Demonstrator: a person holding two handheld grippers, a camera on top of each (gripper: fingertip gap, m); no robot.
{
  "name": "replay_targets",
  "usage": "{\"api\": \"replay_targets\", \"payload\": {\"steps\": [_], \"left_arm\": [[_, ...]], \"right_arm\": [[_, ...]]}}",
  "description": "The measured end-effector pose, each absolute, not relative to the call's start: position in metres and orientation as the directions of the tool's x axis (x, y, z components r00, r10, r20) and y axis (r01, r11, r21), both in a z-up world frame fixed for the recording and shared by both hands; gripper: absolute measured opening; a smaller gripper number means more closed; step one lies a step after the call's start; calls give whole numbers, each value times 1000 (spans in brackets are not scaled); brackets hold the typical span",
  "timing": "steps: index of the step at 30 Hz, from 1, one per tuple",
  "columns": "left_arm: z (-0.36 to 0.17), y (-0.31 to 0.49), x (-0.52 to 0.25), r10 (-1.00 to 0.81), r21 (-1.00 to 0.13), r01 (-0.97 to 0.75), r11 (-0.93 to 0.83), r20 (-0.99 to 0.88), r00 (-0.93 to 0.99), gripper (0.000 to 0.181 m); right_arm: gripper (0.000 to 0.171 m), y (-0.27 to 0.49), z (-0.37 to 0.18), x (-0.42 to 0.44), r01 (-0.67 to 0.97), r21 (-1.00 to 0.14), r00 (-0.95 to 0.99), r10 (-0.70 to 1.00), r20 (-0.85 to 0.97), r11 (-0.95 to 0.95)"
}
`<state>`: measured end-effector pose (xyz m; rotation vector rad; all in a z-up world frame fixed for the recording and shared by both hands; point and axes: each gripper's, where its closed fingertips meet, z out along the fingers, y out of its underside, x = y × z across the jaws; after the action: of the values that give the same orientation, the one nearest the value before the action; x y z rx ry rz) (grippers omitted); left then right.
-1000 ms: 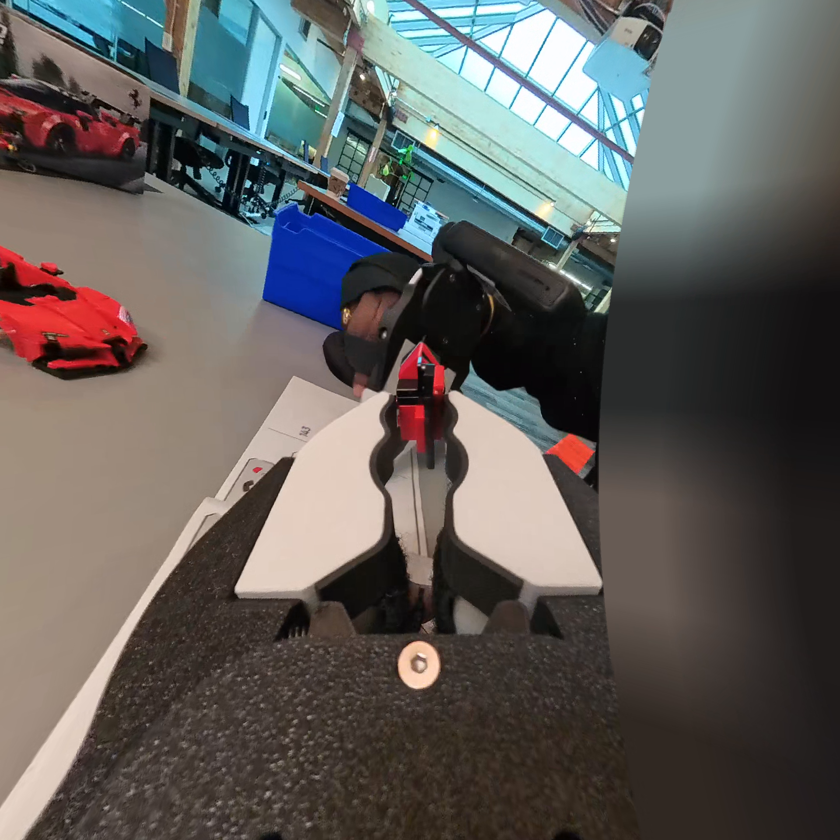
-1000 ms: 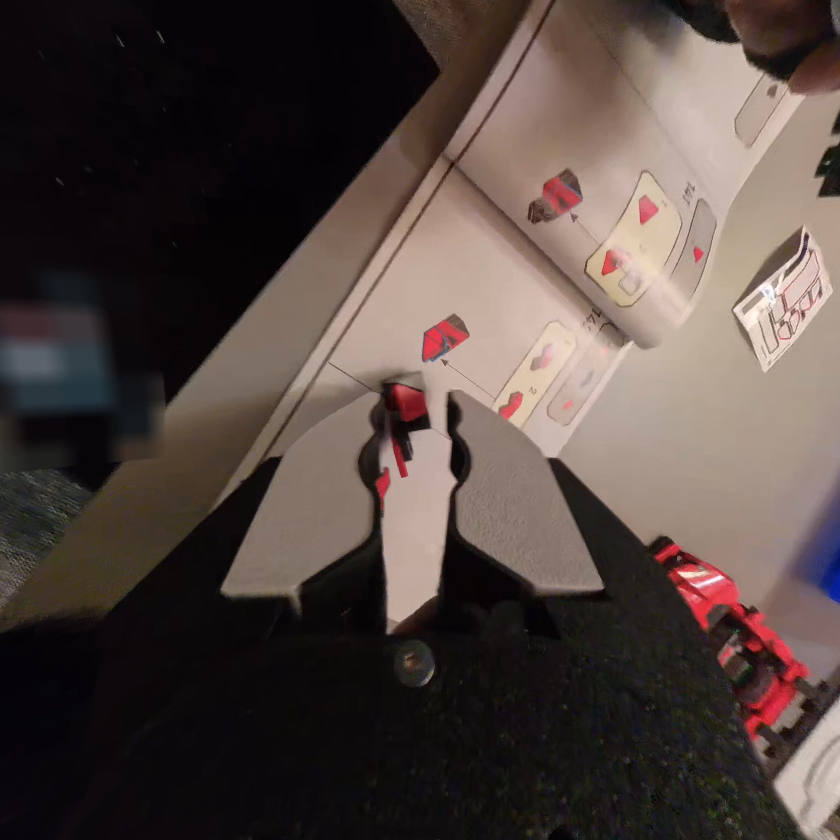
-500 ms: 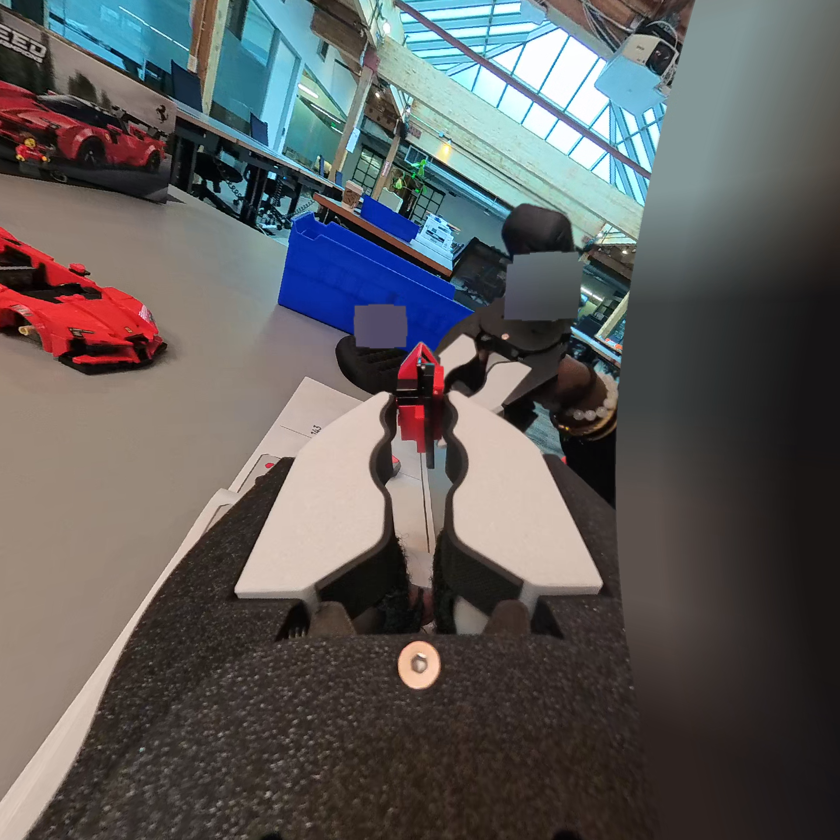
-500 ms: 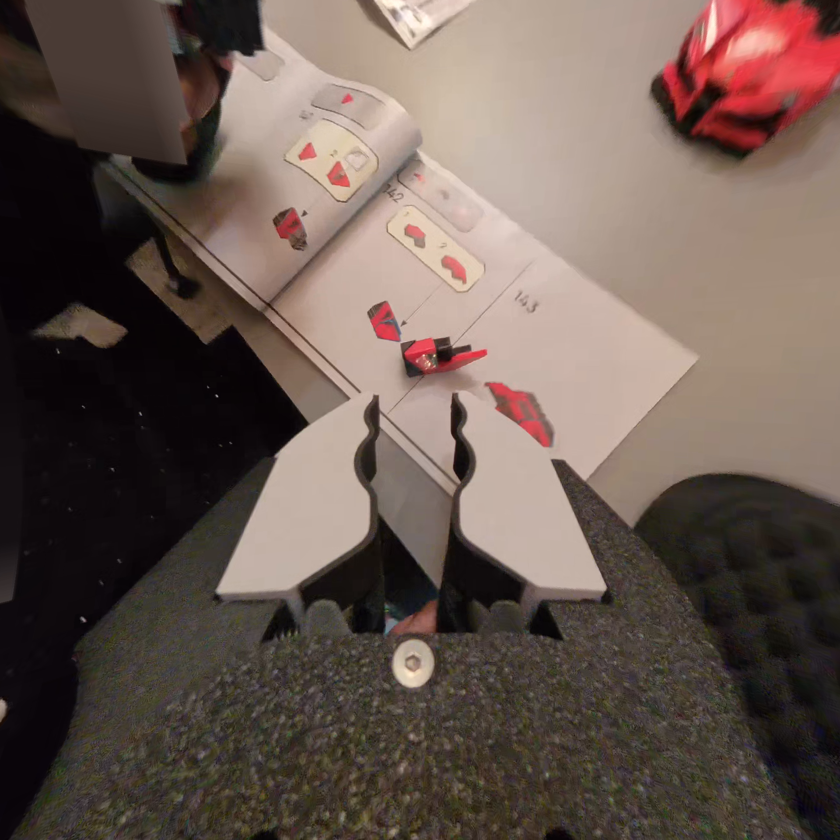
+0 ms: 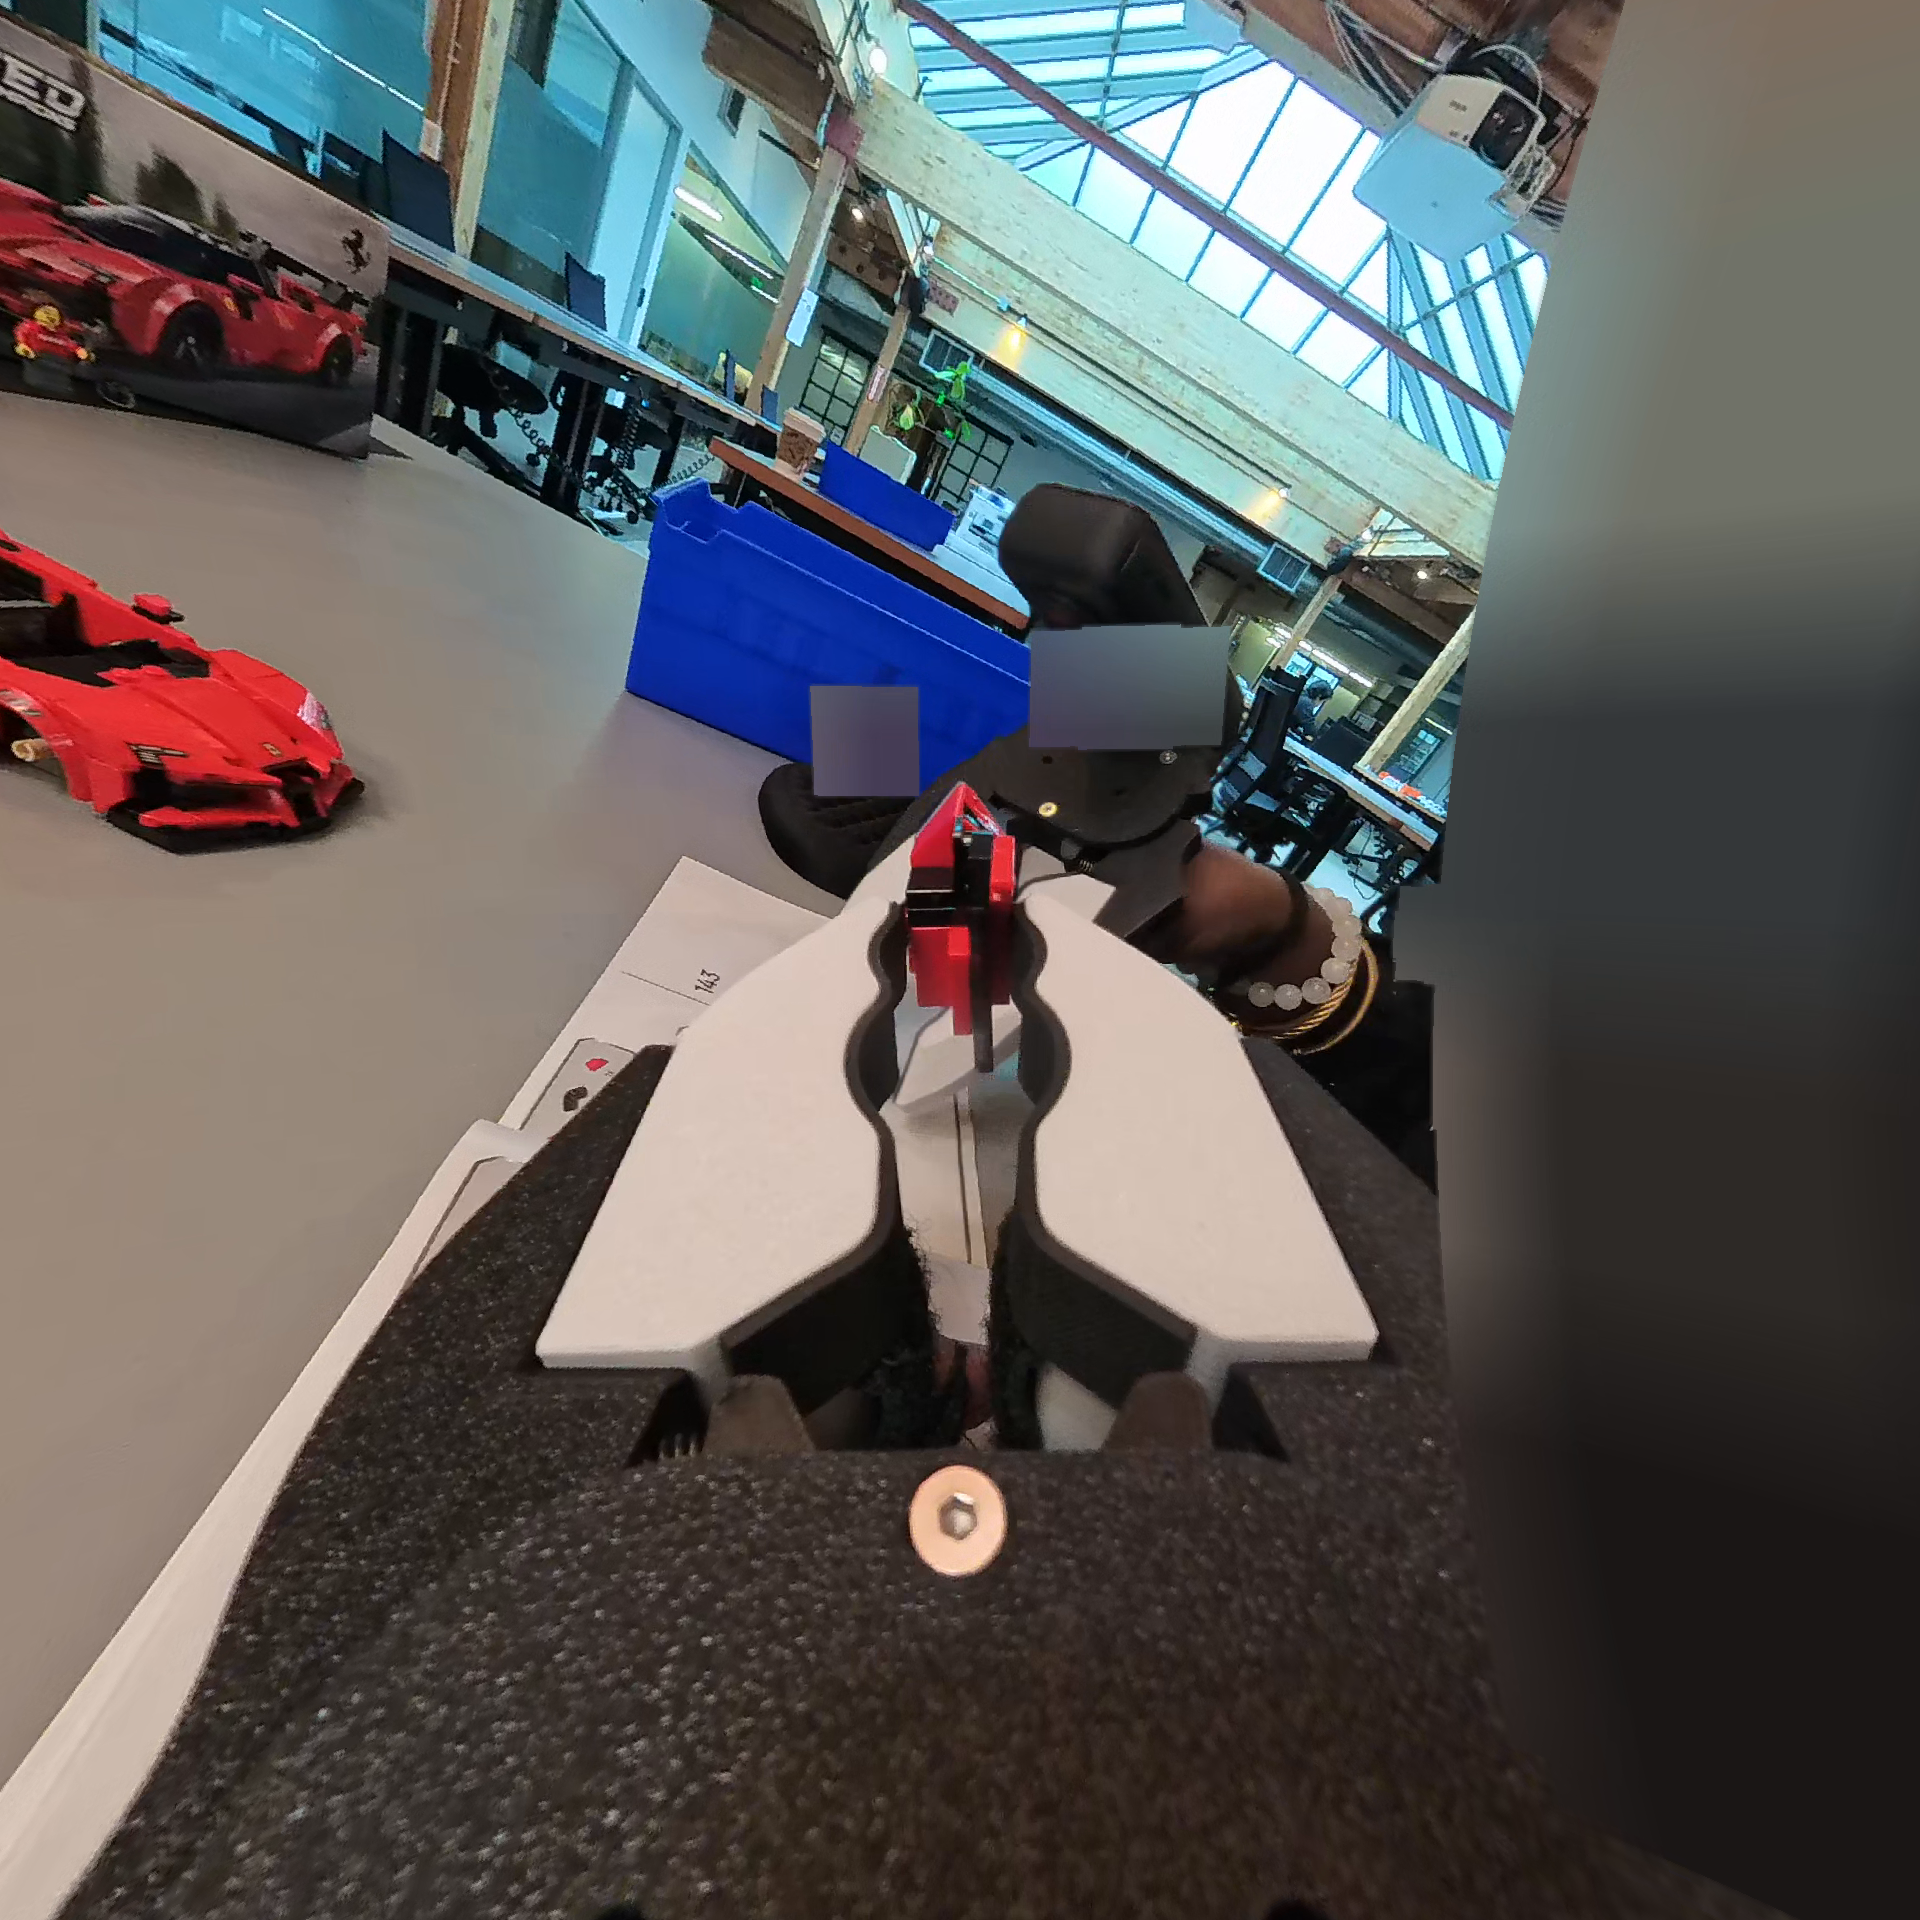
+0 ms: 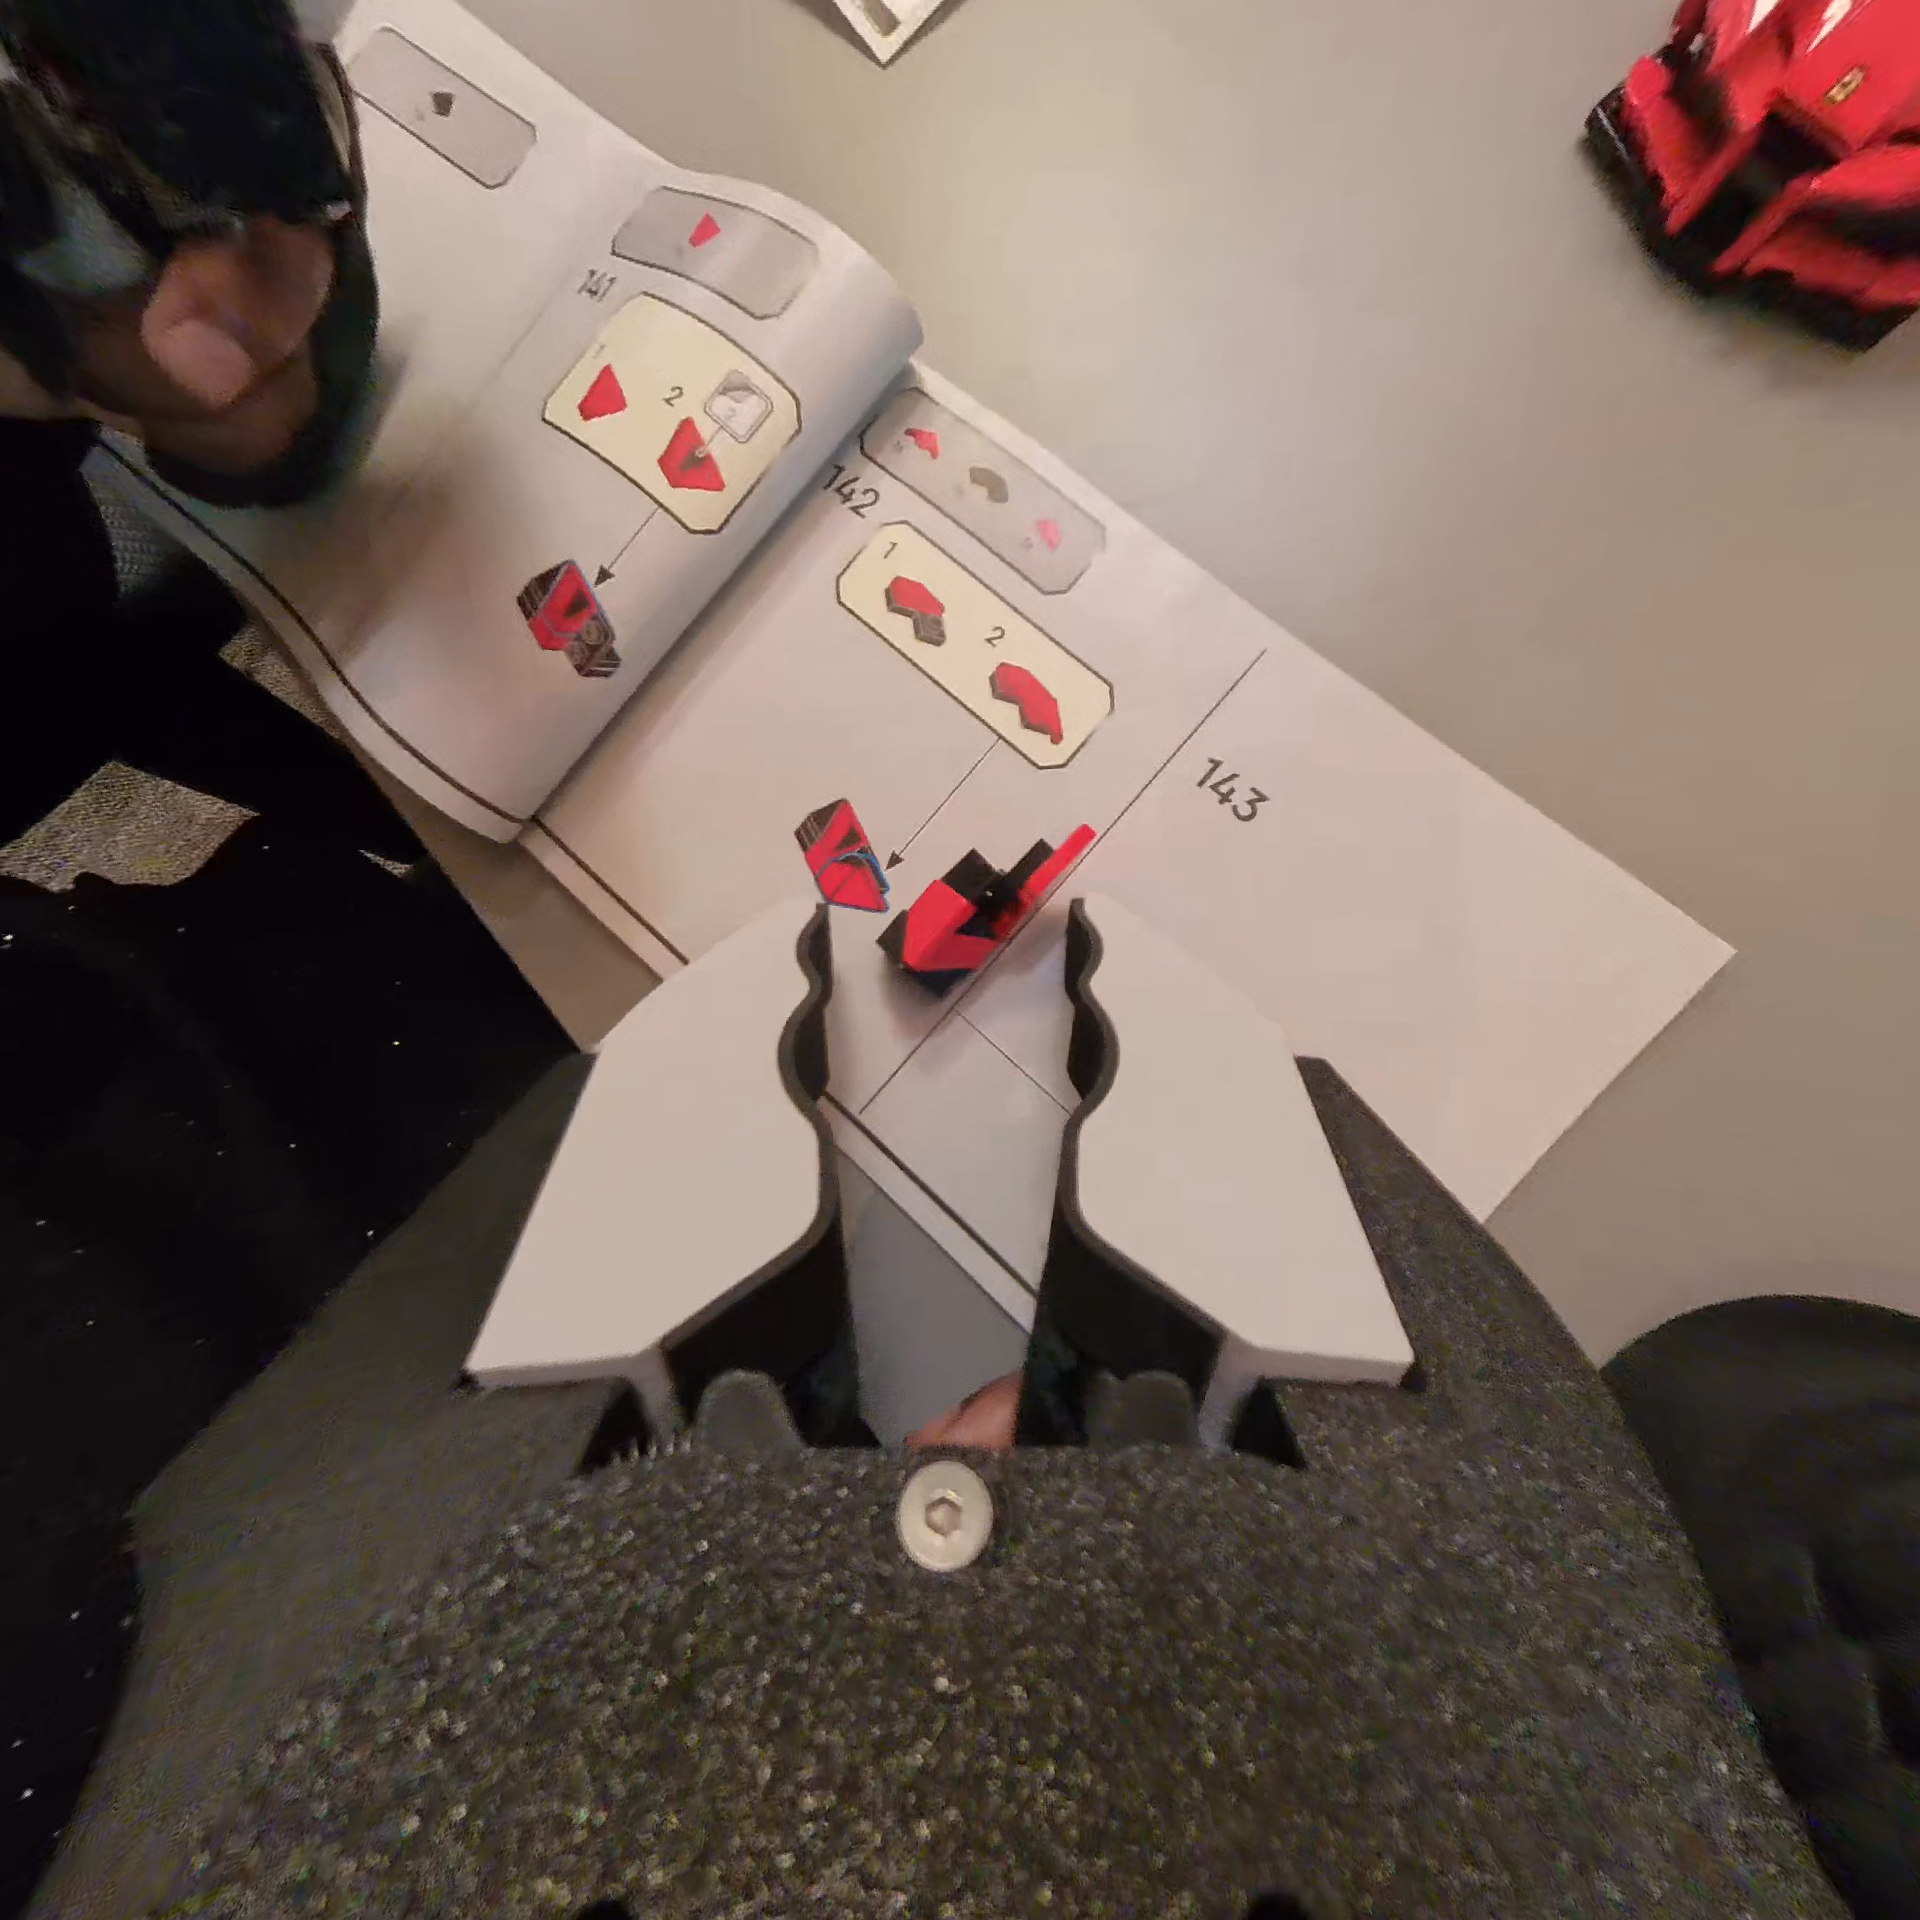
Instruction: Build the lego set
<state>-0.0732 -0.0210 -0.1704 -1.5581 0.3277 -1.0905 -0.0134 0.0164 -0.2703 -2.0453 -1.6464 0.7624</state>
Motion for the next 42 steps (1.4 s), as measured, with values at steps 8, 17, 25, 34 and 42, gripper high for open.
{"api": "replay_targets", "payload": {"steps": [8, 17, 25, 34, 42], "left_arm": [[-169, -20, -76, -710, -874, 375, -310, 475, 519, 18], [-148, -28, -55, -777, -826, 455, -332, 513, 364, 18], [-142, -30, -44, -792, -847, 430, -312, 482, 375, 18], [-139, -29, -37, -802, -856, 419, -302, 466, 375, 18], [-139, -28, -39, -796, -855, 420, -304, 470, 382, 18]], "right_arm": [[20, 15, -260, -22, 688, -697, 91, 977, -192, -201], [19, -18, -138, -41, 62, -901, -417, 809, -414, -430], [18, -22, -129, -37, -11, -919, -430, 832, -351, -393], [18, -22, -129, -38, -50, -936, -418, 859, -296, -348], [18, -21, -131, -38, -38, -941, -415, 861, -292, -337]]}}
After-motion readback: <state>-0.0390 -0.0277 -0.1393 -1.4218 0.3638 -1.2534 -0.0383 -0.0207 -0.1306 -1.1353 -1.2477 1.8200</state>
